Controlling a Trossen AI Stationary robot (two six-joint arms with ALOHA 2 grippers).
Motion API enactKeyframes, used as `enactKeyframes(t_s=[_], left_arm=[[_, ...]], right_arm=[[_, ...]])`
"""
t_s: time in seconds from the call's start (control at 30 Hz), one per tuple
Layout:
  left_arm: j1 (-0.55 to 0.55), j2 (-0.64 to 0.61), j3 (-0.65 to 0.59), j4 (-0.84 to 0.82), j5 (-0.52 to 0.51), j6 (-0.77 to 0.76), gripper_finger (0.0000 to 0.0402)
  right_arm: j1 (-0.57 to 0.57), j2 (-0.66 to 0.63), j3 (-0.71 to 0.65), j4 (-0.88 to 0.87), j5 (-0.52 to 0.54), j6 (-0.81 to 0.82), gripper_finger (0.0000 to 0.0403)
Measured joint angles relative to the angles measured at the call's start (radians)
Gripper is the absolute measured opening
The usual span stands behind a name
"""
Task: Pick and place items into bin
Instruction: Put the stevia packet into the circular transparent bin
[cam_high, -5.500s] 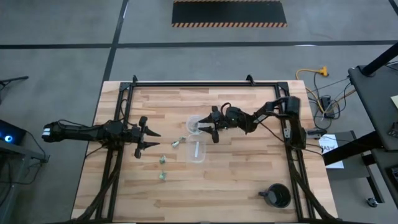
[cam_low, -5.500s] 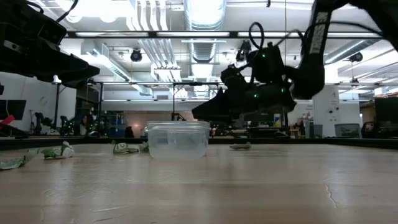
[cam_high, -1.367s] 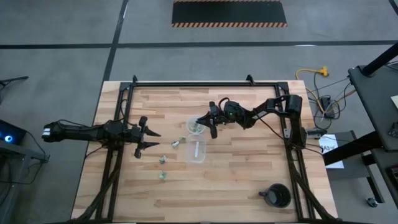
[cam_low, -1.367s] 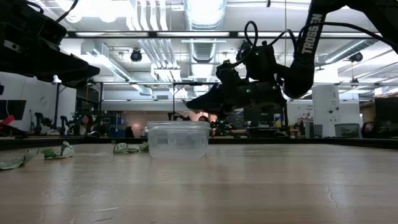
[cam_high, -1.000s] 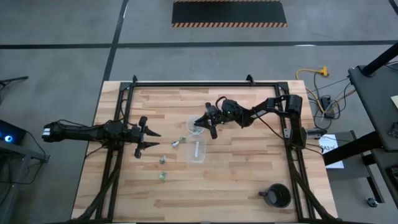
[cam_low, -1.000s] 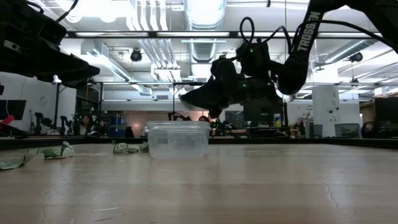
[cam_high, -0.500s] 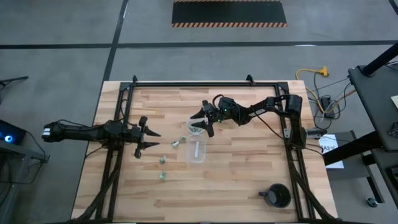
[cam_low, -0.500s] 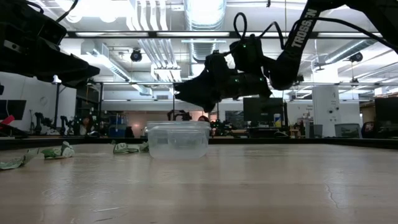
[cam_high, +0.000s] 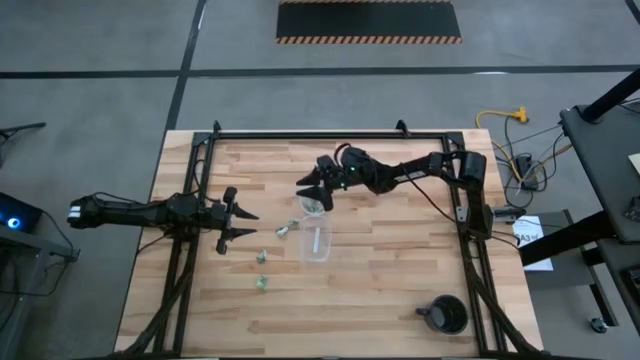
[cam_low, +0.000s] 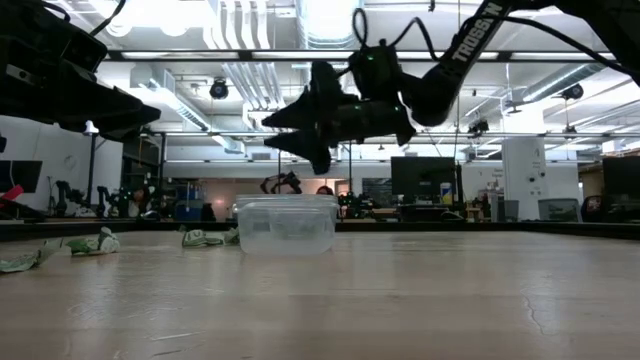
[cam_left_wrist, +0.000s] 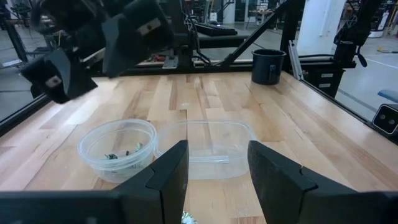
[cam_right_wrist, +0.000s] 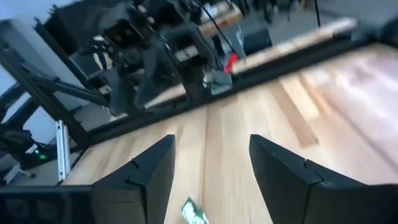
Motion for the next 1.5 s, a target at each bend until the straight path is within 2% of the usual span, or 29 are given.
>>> enactKeyframes(t_s=[0.13,0.23,0.47,0.67,0.73,0.97,1.07,1.5], left_arm=[[0.000,0.000,0.000,0.000,0.000,0.000,0.0149],[0.000,0.000,0.000,0.000,0.000,0.000,0.0149],[0.000,-0.002,0.000,0.036,0.000,0.000,0.0149],[0.000,0.000,0.000,0.043,0.000,0.000,0.0149],[0.000,0.000,0.000,0.042,0.000,0.000,0.0149],[0.000,0.000,0.000,0.043,0.000,0.000,0.0149],[0.000,0.000,0.000,0.043,0.000,0.000,0.0149],[0.000,-0.002,0.000,0.048,-0.002,0.001,0.0149]], right_arm=[[0.004,0.000,0.056,-0.215,-0.001,0.008,0.0196],[0.013,0.000,0.079,-0.313,-0.001,-0.012,0.0196],[0.062,-0.008,0.057,-0.306,-0.002,-0.061,0.0196],[0.110,-0.085,0.019,-0.301,0.002,-0.110,0.0196],[0.127,-0.128,-0.014,-0.305,0.035,-0.128,0.0196],[0.207,-0.333,-0.198,-0.305,0.361,-0.178,0.0196],[0.242,-0.425,-0.291,-0.297,0.464,-0.206,0.0196],[0.262,-0.799,-0.663,-0.227,0.476,-0.178,0.0196]])
